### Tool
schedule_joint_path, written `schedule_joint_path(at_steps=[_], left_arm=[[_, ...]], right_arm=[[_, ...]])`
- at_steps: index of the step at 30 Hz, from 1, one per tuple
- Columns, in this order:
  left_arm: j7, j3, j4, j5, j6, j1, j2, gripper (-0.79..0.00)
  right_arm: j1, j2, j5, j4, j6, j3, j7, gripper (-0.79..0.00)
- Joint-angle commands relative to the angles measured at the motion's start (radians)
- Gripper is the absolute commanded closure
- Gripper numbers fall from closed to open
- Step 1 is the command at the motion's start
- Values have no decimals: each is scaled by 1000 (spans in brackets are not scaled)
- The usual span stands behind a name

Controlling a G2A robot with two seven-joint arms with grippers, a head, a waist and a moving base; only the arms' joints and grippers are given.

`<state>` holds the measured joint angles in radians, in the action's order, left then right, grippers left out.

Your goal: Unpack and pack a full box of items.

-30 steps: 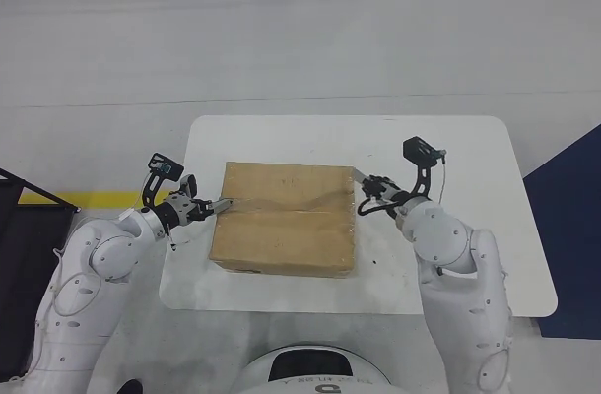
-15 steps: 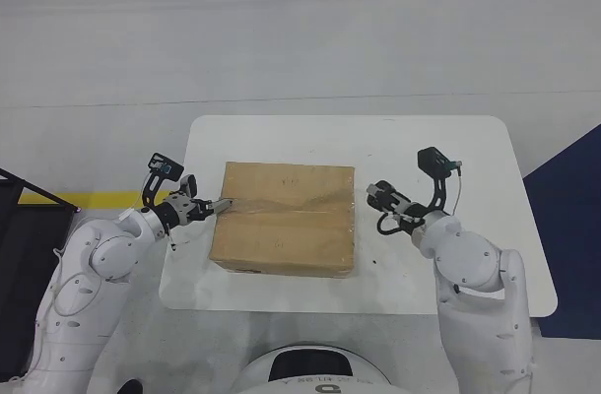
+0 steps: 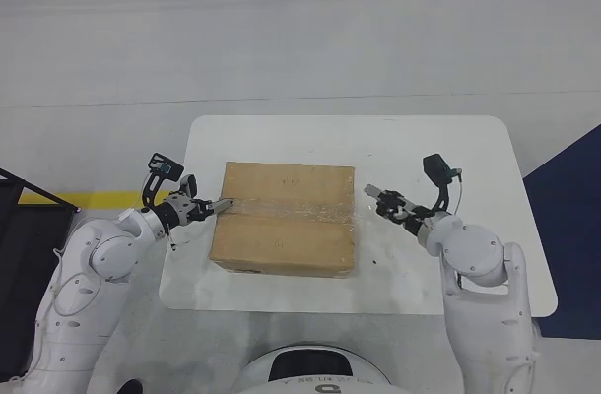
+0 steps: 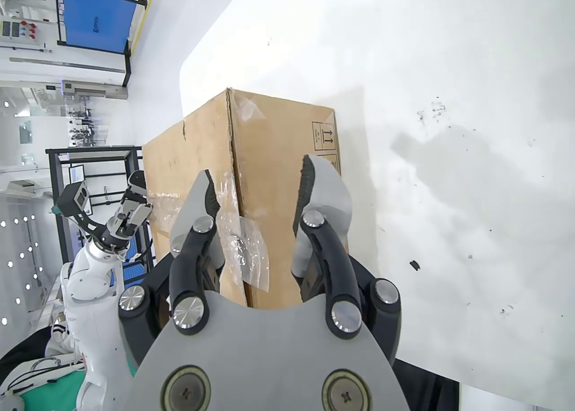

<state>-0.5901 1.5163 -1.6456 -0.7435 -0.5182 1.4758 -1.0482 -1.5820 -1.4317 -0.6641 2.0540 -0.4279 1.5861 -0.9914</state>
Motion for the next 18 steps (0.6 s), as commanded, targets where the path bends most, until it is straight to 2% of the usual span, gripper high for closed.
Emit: schedule_joint_path(at_steps=[1, 3, 5, 7, 8, 10, 18], left_arm=[[0, 0, 0, 0, 0, 0, 0, -785], [0, 0, 0, 0, 0, 0, 0, -785], [0, 0, 0, 0, 0, 0, 0, -785], [0, 0, 0, 0, 0, 0, 0, -785], [0, 0, 0, 0, 0, 0, 0, -785], [0, 0, 0, 0, 0, 0, 0, -785], [0, 0, 0, 0, 0, 0, 0, -785]], right_arm=[[1, 4, 35, -8, 6, 17, -39, -628], [4, 9, 73, -20, 22, 38, -77, -523], [6, 14, 118, -32, 45, 57, -110, -385], [6, 19, 151, -41, 65, 69, -143, -332], [9, 22, 163, -46, 75, 75, -156, -268], [11, 28, 165, -53, 85, 79, -175, 0], [58, 49, 103, -67, 124, 26, -240, 0]])
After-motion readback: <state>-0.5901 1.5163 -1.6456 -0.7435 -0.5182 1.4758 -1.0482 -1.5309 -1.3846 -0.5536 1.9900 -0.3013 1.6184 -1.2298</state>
